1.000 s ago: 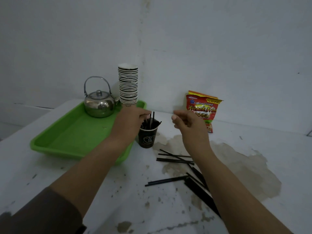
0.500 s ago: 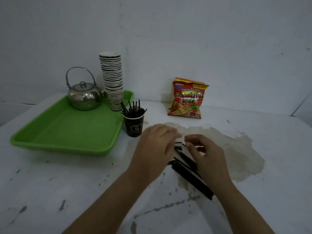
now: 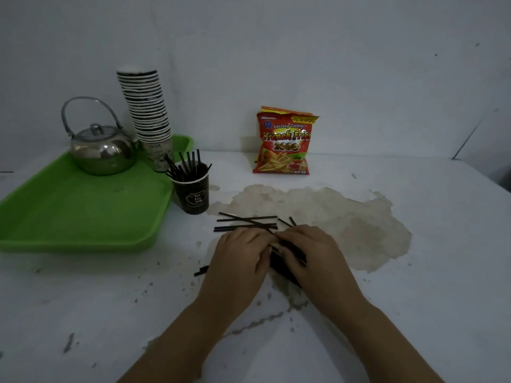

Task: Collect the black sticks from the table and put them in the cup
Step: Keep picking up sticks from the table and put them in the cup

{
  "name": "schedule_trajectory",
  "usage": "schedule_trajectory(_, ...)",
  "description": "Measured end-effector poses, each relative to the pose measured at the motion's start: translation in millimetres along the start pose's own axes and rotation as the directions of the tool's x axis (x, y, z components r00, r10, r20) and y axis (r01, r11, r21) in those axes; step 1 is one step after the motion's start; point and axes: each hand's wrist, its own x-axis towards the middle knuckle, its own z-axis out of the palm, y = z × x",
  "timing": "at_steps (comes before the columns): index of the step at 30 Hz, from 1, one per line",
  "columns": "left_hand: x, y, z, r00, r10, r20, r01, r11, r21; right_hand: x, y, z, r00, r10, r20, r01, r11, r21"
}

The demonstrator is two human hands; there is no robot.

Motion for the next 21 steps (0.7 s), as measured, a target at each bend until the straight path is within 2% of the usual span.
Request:
schedule_trajectory(4,1.5,-6.1,-1.6,1.000,-0.016,0.027,0.016,1.000,0.004,0.0,2.4,1.6,1.000,0.009,0.020,-0.008,1.000,-0.025)
schedule_trajectory(11,-1.5,-13.5,0.5,0.991,-0.056,0.125,0.048,0.997,0.067,-5.2,7.0,9.0,0.980,0.032,0.195,0.004,0.984,-0.179)
schedule_trajectory(21,-0.5,-16.3,5.7,0.982,-0.094,0.166,0.087,0.995,0.050,-4.2,7.3,13.7,0.984,0.056,0.166,-0.017,0.973,-0.228)
